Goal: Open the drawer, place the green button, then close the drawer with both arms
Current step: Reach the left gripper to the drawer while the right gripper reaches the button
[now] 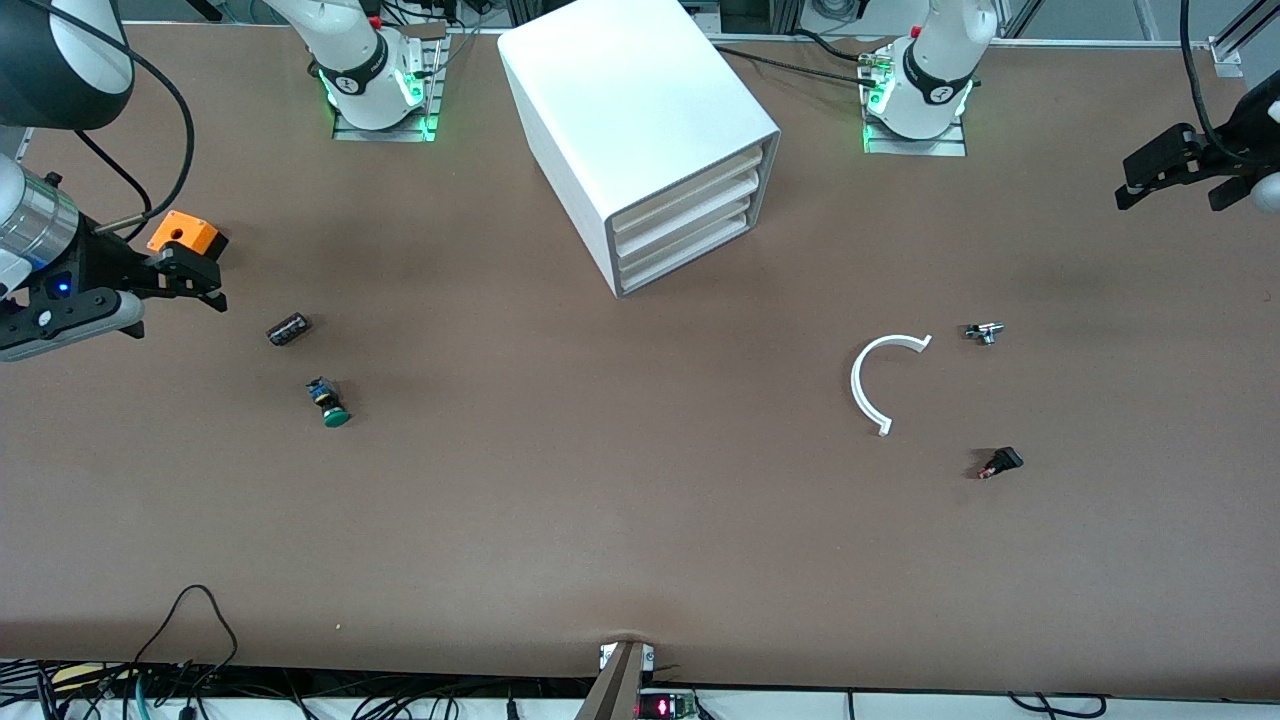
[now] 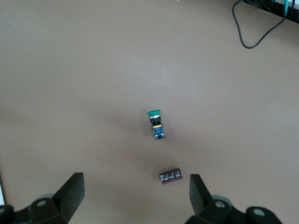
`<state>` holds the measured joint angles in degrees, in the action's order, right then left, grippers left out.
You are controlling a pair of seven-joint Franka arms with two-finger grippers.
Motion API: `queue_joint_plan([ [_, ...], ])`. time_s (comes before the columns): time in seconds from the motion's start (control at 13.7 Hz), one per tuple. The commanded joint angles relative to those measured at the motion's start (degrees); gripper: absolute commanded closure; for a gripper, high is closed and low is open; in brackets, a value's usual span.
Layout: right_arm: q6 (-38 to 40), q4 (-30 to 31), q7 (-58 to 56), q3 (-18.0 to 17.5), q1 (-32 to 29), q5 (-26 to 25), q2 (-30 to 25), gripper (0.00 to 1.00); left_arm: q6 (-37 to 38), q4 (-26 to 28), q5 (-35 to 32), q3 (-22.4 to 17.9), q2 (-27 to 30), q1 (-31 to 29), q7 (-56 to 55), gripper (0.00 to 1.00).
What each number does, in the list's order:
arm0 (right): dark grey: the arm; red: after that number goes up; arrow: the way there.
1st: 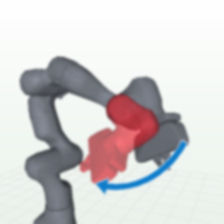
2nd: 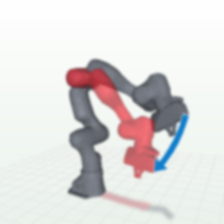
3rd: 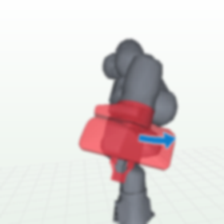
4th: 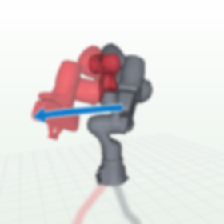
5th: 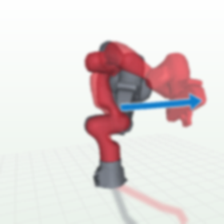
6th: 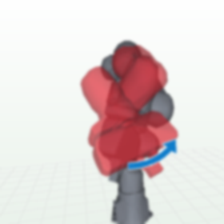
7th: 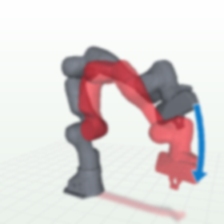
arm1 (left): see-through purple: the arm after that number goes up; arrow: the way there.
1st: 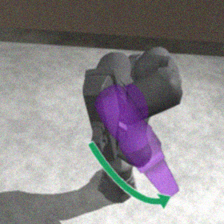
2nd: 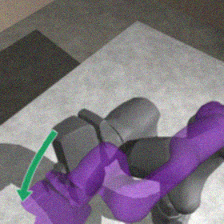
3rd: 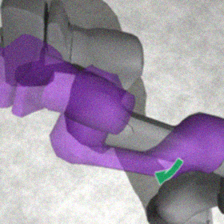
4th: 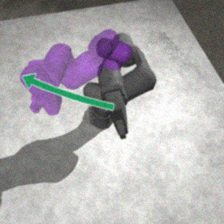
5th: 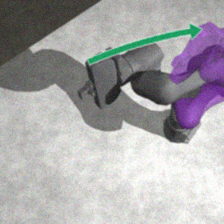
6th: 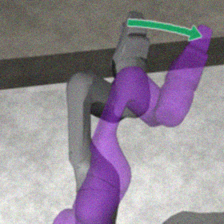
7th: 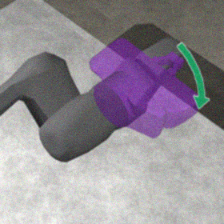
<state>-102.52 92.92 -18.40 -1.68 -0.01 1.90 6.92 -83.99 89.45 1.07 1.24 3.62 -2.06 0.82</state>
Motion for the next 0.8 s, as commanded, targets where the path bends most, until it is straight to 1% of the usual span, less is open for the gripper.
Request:
queue_joint_plan([
  [0.0, 0.0, -0.9, -0.8, -0.3, -0.5, 0.9, 0.5, 0.0, 2.0, -3.0, 1.0, -0.2, -2.4, 0.3, 1.8, 0.0],
  [0.15, -0.9, -0.9, 0.0, -0.3, -0.3, 0.6, 1.0, 0.0, 2.1, -3.3, 0.6, -0.3, -2.8, 0.3, 2.2, 0.0],
  [0.36, -1.5, -0.9, -0.6, -0.3, -0.3, 0.6, 1.0, 0.0, 2.6, -2.4, 1.3, -0.1, -3.1, 0.5, 2.4, 0.0],
  [0.44, -1.4, -0.9, -0.7, -0.3, -0.4, 0.6, 1.1, 0.0, 4.6, -2.3, 2.0, 1.3, -4.0, 0.6, 2.6, 0.0],
  [0.51, -1.4, -0.9, -0.8, -0.3, -0.4, 0.7, 1.1, 0.0, 5.8, -2.2, 5.1, 2.6, -4.9, 0.6, 2.6, 0.0],
  [0.73, -1.2, -0.9, -0.9, -0.3, -0.5, 0.6, 1.1, 0.0, 5.9, -0.2, 14.6, 3.1, -8.8, 0.6, 2.7, 0.0],
])
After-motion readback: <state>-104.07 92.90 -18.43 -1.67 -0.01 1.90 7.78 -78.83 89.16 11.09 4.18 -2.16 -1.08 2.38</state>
